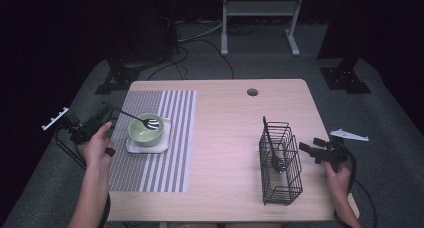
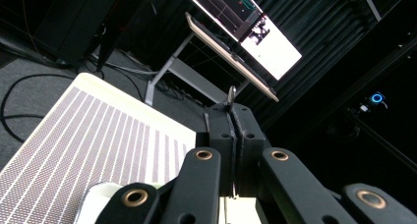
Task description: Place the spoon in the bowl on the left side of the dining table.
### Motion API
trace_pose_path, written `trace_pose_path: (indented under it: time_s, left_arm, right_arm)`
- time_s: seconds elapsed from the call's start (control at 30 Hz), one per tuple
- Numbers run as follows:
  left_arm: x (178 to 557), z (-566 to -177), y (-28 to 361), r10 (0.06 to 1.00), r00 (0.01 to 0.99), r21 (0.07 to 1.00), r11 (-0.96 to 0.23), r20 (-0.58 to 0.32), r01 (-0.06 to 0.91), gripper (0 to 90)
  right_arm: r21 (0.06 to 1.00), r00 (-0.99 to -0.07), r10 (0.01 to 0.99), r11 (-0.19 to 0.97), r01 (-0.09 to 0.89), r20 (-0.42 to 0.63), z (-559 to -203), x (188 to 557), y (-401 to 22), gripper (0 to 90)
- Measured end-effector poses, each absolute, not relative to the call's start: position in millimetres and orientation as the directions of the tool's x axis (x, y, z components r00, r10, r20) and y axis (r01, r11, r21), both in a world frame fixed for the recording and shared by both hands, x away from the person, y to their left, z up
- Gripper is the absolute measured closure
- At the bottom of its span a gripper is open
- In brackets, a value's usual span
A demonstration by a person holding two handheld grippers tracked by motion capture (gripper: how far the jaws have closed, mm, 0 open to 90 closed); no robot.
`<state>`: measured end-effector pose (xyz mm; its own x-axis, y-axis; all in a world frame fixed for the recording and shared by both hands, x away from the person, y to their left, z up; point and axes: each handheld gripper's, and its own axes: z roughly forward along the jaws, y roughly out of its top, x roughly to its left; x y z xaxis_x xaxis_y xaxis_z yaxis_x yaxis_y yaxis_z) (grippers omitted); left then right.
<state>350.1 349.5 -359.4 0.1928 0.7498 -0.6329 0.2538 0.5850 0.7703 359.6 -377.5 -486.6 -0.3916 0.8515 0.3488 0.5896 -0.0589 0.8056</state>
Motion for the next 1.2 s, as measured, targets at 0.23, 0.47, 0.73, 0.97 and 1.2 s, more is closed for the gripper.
trace_pose_path:
  time_s: [0.23,0.47,0.73,0.97,1.2]
  left_arm:
    - [349,-361,355,0.749,0.175,0.765,0.594,-0.639,0.247,89.3]
    - [350,-364,359,0.750,0.163,0.763,0.599,-0.641,0.244,89.3]
    - [350,-365,364,0.753,0.149,0.762,0.602,-0.641,0.237,89.3]
    - [350,-369,368,0.751,0.129,0.756,0.611,-0.648,0.236,89.3]
    - [351,-375,371,0.750,0.107,0.750,0.618,-0.652,0.237,89.3]
  right_arm:
    - [0.806,-0.391,0.852,-0.059,0.590,0.349,-487,360,-377,13.4]
    - [0.804,-0.390,0.852,-0.058,0.592,0.349,-486,359,-377,13.4]
    - [0.804,-0.390,0.852,-0.058,0.592,0.349,-486,359,-377,13.4]
    - [0.804,-0.390,0.853,-0.057,0.592,0.348,-486,359,-377,13.4]
    - [0.803,-0.390,0.853,-0.056,0.593,0.347,-486,360,-377,13.4]
